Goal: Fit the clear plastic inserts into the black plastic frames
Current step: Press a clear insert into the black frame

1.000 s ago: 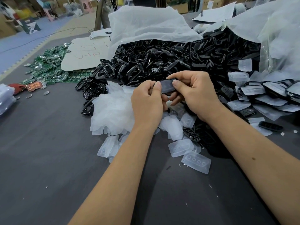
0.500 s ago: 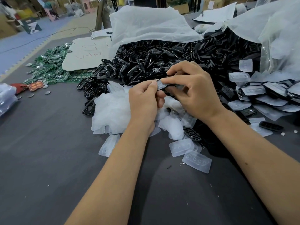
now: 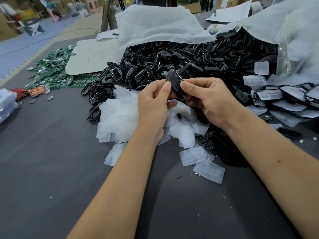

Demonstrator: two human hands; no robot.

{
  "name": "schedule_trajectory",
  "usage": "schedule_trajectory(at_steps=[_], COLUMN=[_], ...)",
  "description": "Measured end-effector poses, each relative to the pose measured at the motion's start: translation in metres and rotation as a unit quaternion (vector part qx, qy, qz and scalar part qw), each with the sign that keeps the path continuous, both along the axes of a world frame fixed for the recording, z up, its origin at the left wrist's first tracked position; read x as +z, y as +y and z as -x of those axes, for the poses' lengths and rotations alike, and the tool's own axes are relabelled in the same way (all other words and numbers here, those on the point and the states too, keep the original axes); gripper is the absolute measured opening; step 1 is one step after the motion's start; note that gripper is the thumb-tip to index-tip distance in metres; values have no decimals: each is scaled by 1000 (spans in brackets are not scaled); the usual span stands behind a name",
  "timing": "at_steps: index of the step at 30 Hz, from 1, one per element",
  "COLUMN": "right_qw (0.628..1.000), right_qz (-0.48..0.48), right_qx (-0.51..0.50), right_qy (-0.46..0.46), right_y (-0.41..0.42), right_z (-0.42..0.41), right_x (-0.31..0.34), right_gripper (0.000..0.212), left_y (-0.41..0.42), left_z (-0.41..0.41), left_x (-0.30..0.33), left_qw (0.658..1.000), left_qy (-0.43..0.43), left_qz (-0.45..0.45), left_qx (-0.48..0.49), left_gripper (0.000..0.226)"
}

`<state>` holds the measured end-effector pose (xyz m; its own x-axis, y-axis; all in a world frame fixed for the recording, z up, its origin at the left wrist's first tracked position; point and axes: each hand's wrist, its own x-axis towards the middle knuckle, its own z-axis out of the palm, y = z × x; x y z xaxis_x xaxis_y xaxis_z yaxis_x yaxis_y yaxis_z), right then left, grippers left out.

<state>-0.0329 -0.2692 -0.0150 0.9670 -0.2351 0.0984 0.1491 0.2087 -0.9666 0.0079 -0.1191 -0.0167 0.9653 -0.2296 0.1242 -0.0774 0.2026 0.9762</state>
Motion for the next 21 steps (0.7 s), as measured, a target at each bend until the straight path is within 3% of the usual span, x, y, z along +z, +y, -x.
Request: schedule_trajectory(at_steps=[10, 21], right_qw=[995, 999], right_qz=[-19, -4], right_qx=[85, 47], right_qy=[-49, -21], right_y=[-5, -2], right_z=[1, 2], right_x=[-5, 0], right_gripper=[31, 20], left_y=[2, 3], left_z=[-3, -1], left_x=[1, 1], left_qw=[999, 1000], left_qy=[22, -3], left_qz=[22, -6], left_qx=[3, -18], left_gripper=[22, 19])
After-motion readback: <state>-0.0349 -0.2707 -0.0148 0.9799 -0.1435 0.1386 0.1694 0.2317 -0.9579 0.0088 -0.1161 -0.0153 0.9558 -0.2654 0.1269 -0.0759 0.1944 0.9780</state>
